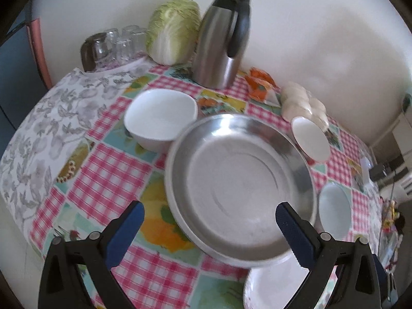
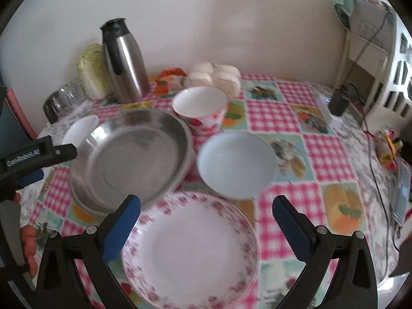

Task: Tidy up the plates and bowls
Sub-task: 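Move both grippers toward the rim of the floral-rimmed white plate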

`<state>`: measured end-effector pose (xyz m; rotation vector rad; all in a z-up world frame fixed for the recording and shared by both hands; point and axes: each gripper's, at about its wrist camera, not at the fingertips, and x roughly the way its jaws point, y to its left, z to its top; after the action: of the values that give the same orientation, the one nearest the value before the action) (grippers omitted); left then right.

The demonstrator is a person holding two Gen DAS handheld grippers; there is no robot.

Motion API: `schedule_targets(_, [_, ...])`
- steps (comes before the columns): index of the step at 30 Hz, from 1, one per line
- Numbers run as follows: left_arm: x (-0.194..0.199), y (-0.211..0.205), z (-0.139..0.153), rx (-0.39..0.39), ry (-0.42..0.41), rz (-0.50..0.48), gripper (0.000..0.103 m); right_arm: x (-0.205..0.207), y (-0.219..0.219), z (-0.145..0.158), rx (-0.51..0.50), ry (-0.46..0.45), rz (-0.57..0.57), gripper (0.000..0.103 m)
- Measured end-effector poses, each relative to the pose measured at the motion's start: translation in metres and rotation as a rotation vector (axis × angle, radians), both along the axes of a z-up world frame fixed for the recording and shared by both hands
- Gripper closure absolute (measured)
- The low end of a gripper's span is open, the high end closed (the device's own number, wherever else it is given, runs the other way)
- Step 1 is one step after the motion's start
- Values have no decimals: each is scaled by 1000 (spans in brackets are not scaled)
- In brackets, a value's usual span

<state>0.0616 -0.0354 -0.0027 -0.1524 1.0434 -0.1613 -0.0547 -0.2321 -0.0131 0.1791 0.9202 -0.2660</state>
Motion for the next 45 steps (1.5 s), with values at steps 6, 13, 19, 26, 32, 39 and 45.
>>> schedule_targets(6, [-23, -23, -8, -44, 41, -79, 0, -20, -24, -12, 77, 42, -49, 1])
schedule_targets(13, [-43, -52, -22, -12, 111, -165, 0, -28, -58, -51, 212, 167, -114, 1])
schedule_targets(19, [-52, -74, -38, 0, 187, -227, 0, -38, -86, -79, 376, 209, -184, 1])
schedule_targets(26, [-50, -83, -60, -36, 302, -245, 0, -41, -105, -98, 535, 205, -238, 1])
schedule_targets(32, [-47, -83, -81, -70, 380, -221, 0, -33, -100, -98, 576, 193, -196, 1])
schedule_targets(39, [-40, -77, -99, -115, 443, -169, 0, -28, -90, -97, 584, 173, -168, 1])
schedule_targets(45, [-37, -66, -103, -187, 457, -123, 1, -34, -99, -101, 659, 127, -193, 1])
